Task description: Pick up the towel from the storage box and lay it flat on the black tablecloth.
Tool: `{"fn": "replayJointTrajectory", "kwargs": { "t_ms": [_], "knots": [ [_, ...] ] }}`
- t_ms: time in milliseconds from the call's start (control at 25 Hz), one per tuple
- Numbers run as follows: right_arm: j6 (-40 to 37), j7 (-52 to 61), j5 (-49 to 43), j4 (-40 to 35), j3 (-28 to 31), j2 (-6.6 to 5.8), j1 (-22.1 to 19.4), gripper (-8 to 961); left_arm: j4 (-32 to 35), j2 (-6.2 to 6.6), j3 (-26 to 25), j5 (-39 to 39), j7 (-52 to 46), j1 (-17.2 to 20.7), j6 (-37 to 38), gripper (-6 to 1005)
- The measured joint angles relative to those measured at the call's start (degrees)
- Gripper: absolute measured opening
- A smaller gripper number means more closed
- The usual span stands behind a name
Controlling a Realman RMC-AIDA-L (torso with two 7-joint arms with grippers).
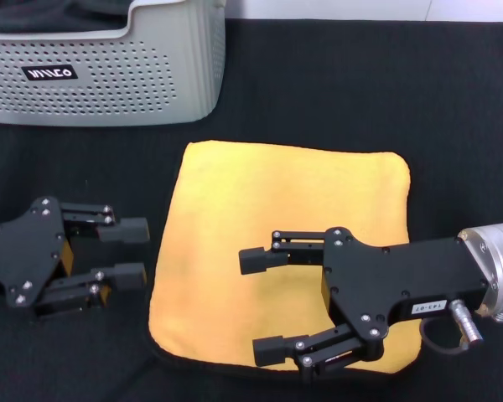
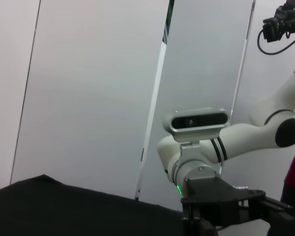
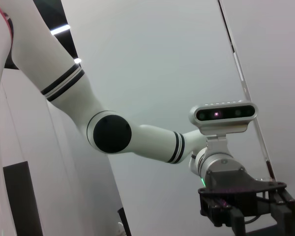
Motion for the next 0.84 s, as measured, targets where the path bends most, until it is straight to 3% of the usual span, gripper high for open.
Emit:
{"fn": "replayJointTrajectory", "kwargs": {
  "t_ms": [840],
  "knots": [
    [0.4,-0.9,0.0,0.6,0.6,-0.18,0.5,865,-0.1,-0.03,0.1,-2.7,-2.8,0.3,-0.1,439]
  ]
}}
